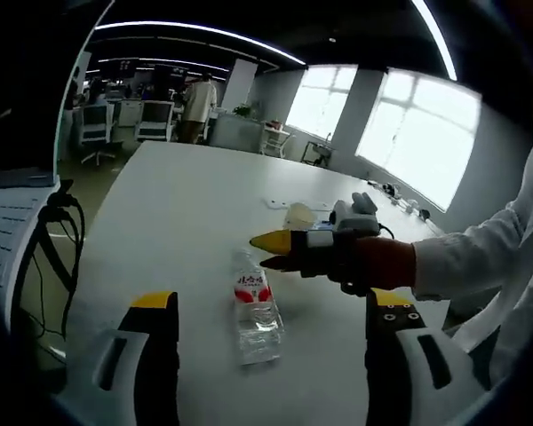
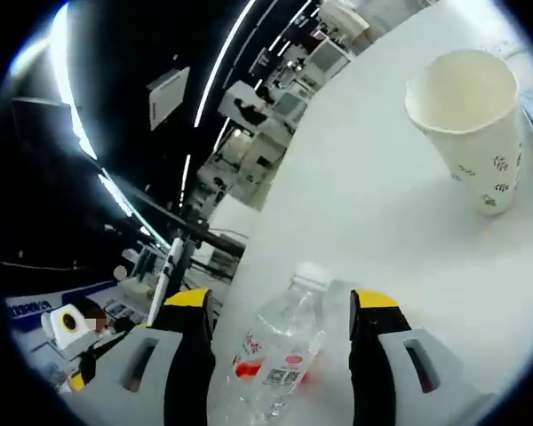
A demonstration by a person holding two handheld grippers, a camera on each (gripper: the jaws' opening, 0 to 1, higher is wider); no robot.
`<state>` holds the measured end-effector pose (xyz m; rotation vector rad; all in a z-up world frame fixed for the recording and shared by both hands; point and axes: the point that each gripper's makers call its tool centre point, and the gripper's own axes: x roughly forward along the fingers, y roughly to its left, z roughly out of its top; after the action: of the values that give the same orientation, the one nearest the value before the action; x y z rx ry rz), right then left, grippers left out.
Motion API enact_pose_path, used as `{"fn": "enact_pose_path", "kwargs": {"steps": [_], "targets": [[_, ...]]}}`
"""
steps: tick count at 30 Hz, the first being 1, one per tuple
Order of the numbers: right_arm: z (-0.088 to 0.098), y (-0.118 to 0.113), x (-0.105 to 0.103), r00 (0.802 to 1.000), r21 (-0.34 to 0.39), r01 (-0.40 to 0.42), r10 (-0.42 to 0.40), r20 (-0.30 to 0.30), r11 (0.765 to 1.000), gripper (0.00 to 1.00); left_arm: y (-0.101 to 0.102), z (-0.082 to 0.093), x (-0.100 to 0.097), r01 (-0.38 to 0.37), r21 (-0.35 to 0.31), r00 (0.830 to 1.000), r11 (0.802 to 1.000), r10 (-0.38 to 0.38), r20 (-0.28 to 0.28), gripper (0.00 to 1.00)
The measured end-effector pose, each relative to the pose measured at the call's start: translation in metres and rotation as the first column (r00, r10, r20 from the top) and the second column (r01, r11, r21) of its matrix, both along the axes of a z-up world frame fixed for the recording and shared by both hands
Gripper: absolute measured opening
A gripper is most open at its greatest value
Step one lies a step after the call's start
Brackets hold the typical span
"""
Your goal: Arrange the tabletop items into an orderly group along one side of the table until the central work area is clear of visible clutter.
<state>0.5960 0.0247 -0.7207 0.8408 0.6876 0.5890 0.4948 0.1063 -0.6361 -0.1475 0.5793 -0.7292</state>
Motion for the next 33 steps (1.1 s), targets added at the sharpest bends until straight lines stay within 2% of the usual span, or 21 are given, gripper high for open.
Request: {"fn": "enact_pose_path", "kwargs": {"steps": [3,4,5,9,12,16,21,28,33], "targets": [[-0.007,0.002,0.005,1.0,0.016,0.008,-0.008,-0.016,1.0,0.58,0.001,-0.003,0.0,0.003,0.0,1.0,1.0,-0.003,-0.006,0.89],[-0.005,0.003,0.008,1.0,0.04,0.022,-0.022,-0.01,0.999,0.56,0.002,-0.003,0.0,0.002,-0.007,1.0,1.0,-0.002,-0.006,0.89],[-0.005,0.005,0.008,0.999,0.068,0.023,-0.021,-0.028,0.997,0.55,0.002,-0.004,0.0,0.002,-0.009,1.0,1.0,-0.002,-0.005,0.89],[-0.01,0.011,0.011,1.0,0.089,0.019,-0.017,-0.026,0.996,0.47,0.002,-0.008,0.001,0.004,0.0,1.0,1.0,-0.004,-0.011,0.88],[-0.01,0.013,0.016,0.996,0.177,0.073,-0.062,-0.064,0.982,0.42,0.003,-0.009,0.002,-0.006,-0.002,1.0,1.0,0.006,-0.006,0.85],[-0.015,0.013,0.02,0.995,0.176,0.086,-0.077,-0.061,0.981,0.33,0.003,-0.012,0.002,-0.01,-0.006,1.0,1.0,0.01,-0.01,0.85],[-0.022,0.012,0.022,0.99,0.194,0.113,-0.094,-0.102,0.975,0.2,0.001,-0.013,0.004,-0.008,-0.016,1.0,1.0,0.008,-0.016,0.85],[-0.02,0.009,0.022,0.989,0.197,0.125,-0.107,-0.098,0.972,0.2,0.001,-0.021,0.005,0.003,0.0,1.0,1.0,-0.003,-0.023,0.83],[-0.016,0.007,0.02,0.992,0.192,0.116,-0.104,-0.074,0.975,0.19,-0.001,-0.018,0.005,0.0,-0.028,1.0,1.0,0.0,-0.023,0.84]]}}
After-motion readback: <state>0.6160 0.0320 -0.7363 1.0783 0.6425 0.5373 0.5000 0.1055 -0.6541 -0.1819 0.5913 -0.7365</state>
